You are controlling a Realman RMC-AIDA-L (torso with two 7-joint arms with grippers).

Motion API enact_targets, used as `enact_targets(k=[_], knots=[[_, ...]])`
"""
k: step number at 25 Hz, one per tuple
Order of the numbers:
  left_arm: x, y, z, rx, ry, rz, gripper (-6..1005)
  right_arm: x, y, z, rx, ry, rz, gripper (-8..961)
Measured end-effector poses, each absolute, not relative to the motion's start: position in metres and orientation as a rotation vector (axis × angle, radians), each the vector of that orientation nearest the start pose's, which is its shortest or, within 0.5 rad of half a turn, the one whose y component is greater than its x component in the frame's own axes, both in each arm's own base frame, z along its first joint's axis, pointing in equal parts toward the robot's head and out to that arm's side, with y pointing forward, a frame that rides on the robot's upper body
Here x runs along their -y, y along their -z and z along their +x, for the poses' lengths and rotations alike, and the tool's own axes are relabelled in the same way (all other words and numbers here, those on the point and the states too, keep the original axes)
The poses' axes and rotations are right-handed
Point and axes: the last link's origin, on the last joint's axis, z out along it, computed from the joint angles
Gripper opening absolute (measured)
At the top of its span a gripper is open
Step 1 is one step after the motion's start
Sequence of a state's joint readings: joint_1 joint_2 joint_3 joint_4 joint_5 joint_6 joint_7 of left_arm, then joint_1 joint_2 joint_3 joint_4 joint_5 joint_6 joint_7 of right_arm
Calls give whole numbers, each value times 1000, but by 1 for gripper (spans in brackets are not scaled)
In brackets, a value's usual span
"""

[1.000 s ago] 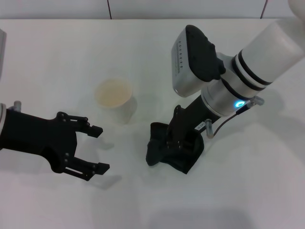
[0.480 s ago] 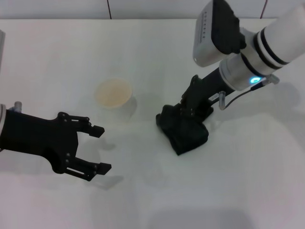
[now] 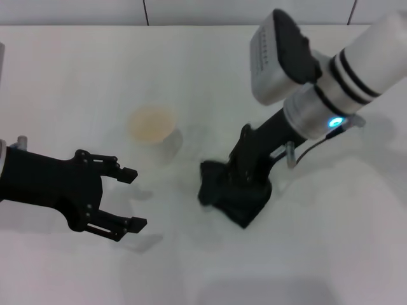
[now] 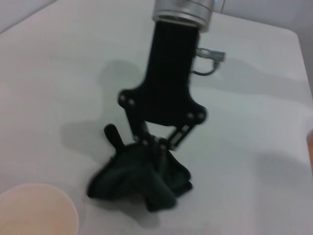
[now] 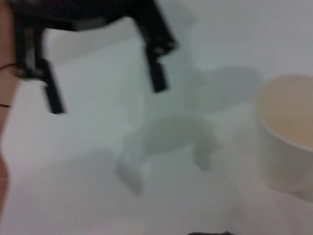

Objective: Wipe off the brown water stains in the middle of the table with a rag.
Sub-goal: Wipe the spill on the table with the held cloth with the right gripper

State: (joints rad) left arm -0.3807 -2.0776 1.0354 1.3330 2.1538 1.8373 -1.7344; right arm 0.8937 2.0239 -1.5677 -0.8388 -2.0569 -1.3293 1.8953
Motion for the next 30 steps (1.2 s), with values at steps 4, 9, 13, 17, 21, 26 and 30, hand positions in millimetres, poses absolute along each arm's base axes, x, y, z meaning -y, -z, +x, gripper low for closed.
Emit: enact_targets(k=[4,9,13,17,21,26,30], knots=[[-290,-40,-221,389,107,-3059,888,-364,83,118,-92,229,-3192,36],[-290,-40,-221,387,111,-3059,888,-366,84,117,-82,229,-3176,36],[-290,-39,-221,391,112,-3059,888,-380,75,119,-89,209,-3107,36],[-289,-39,-222,396,114,-3060,888,-397,63,125,-91,226,-3013,36],[-287,-40,-224,404,112,-3056,888,-407,59,131,-65,263,-2937,36],[-287,-40,-224,406,112,-3054,888,-413,57,133,-49,279,-2897,36],[-287,-40,-224,405,111,-3052,888,-386,69,129,-22,345,-3057,38]])
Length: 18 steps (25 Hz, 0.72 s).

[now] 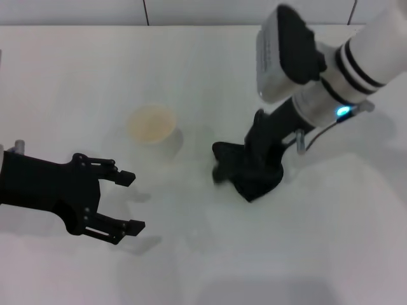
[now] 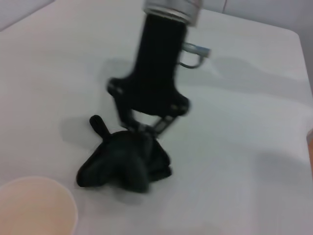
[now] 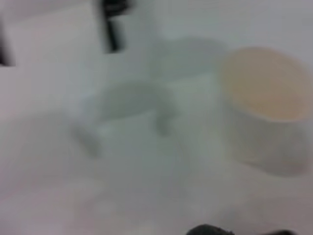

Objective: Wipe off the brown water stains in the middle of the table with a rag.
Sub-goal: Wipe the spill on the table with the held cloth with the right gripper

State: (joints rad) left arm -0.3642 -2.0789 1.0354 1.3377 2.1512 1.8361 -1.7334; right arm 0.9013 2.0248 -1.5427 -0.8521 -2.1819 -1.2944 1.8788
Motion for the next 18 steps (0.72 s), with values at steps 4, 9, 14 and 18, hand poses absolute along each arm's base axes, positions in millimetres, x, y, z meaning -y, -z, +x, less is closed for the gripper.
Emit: enact_targets(k=[4,9,14,18], knots=[[-287,-41,-224,404,109,-3051,888,-365,78,123,13,334,-3177,45],[-288,-41,-224,401,108,-3050,888,-357,80,122,25,290,-3234,55],[-288,-41,-224,401,109,-3050,888,-363,78,128,8,278,-3191,64],[-286,-42,-227,415,115,-3043,888,-376,62,138,-7,292,-3102,72]])
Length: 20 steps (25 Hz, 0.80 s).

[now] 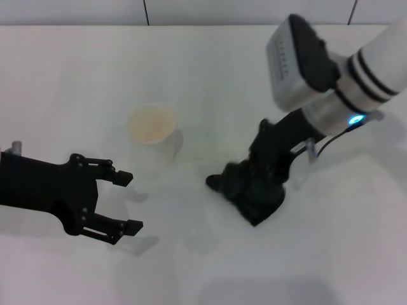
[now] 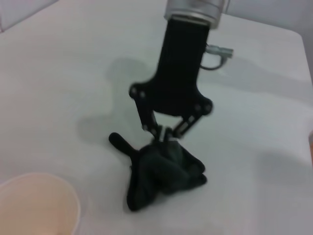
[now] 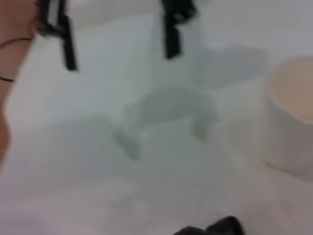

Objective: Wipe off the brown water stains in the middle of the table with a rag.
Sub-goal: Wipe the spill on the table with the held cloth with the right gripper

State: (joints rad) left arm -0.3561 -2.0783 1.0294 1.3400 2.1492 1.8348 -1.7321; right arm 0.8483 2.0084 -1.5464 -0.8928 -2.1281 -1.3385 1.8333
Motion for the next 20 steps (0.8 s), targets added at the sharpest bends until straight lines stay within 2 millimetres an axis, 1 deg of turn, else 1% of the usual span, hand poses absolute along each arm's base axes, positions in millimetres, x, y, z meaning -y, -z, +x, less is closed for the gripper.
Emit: enact_targets(k=[2,5,7,8,9,15,20], knots=[[-286,-42,-227,412,116,-3042,888,-381,49,147,-23,315,-3050,76],[-285,-42,-229,415,120,-3039,888,-382,36,154,-39,327,-3016,81],[-284,-42,-229,417,121,-3037,888,-383,23,159,-62,326,-2993,85],[-284,-42,-230,417,121,-3036,888,-383,23,159,-62,326,-2993,87],[-284,-42,-230,417,122,-3035,888,-381,8,168,-102,343,-2969,89],[-285,-42,-230,419,122,-3026,888,-375,-9,181,-176,359,-2973,100],[-285,-42,-231,420,123,-3023,888,-373,-13,187,-201,360,-2974,110]])
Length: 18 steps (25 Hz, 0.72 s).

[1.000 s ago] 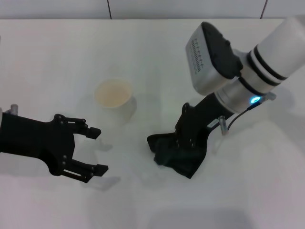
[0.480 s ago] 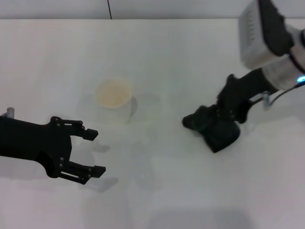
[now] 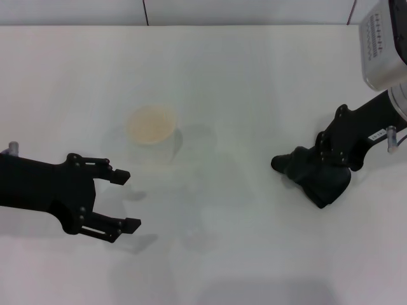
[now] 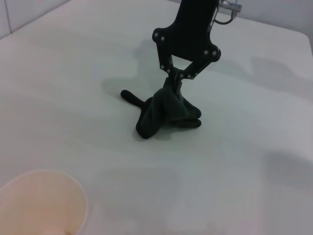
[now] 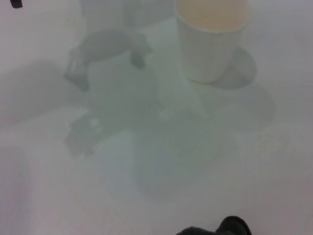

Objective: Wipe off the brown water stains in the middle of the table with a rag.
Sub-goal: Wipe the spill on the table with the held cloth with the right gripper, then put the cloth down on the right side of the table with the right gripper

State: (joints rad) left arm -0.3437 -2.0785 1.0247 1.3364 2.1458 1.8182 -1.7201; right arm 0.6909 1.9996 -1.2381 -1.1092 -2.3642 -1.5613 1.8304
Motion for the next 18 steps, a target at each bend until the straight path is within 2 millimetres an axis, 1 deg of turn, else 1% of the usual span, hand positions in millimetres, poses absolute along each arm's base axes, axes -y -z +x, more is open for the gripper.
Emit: enact_targets(k=[8,13,16,18], knots=[[-286,-42,-230,416,124,-3022,888,-369,-9,188,-240,360,-3005,125],[-286,-41,-231,417,128,-3017,888,-368,-12,188,-249,269,-3009,134],[-286,-42,-232,408,147,-3009,888,-366,-18,188,-220,185,-3014,322],[-285,-42,-233,404,156,-3001,888,-364,-27,190,-216,126,-3016,354]])
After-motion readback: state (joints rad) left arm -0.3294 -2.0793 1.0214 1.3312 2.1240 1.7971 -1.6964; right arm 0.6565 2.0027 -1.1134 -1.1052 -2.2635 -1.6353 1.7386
